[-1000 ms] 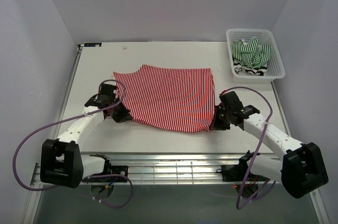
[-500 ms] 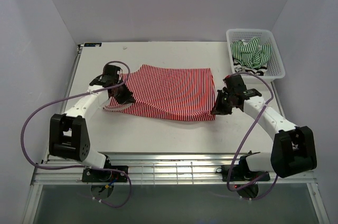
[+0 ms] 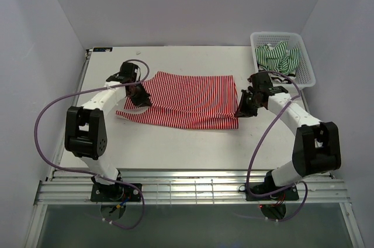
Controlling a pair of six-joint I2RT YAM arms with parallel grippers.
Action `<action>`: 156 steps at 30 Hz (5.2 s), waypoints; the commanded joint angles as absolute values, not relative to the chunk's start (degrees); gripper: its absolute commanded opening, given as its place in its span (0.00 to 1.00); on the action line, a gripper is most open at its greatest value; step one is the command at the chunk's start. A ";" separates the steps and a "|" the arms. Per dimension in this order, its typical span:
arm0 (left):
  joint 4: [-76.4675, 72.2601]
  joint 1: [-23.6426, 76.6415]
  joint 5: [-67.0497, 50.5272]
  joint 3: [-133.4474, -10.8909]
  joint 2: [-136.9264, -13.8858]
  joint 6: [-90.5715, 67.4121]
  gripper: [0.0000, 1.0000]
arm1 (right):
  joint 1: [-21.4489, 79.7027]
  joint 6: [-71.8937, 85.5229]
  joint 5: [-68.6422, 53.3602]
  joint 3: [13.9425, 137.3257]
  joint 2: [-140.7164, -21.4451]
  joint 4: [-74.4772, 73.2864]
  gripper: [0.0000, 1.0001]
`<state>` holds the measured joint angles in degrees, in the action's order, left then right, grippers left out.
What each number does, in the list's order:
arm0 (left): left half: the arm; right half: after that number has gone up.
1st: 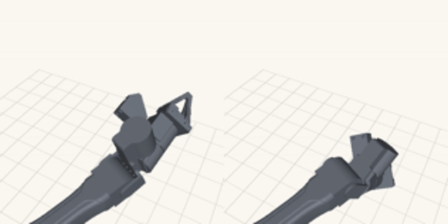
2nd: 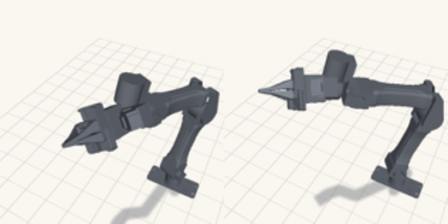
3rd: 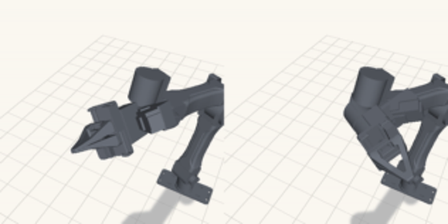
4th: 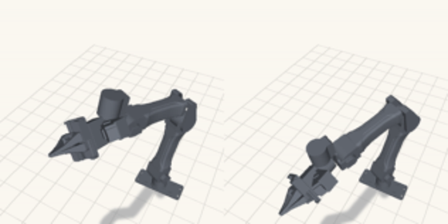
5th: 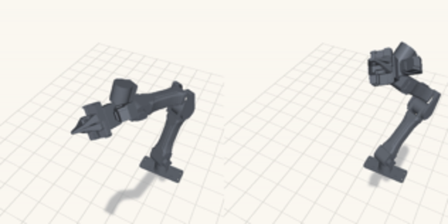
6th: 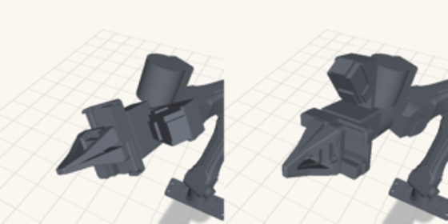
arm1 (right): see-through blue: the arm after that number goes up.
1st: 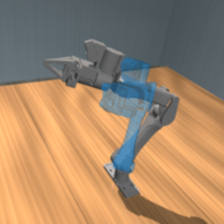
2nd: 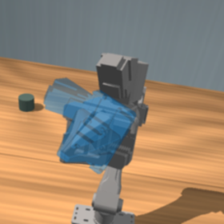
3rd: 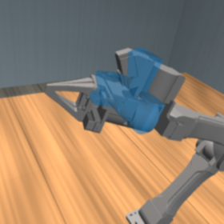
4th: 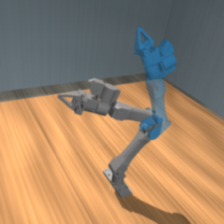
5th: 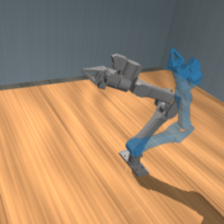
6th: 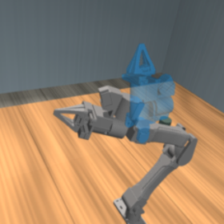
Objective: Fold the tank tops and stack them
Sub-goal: Fold the tank top
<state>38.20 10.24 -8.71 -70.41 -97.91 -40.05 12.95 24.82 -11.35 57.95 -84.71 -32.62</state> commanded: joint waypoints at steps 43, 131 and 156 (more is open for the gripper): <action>30.51 12.12 -15.20 -74.81 -100.29 -42.10 0.98 | 18.27 20.74 -18.98 59.68 -87.01 -19.69 0.90; 34.98 9.49 3.51 -93.25 -122.34 -29.71 0.63 | 16.61 15.91 -12.04 69.87 -96.42 -19.42 0.90; 33.58 9.14 1.41 -92.46 -121.47 -28.57 0.00 | 16.52 13.71 -5.63 79.09 -103.17 -20.83 0.90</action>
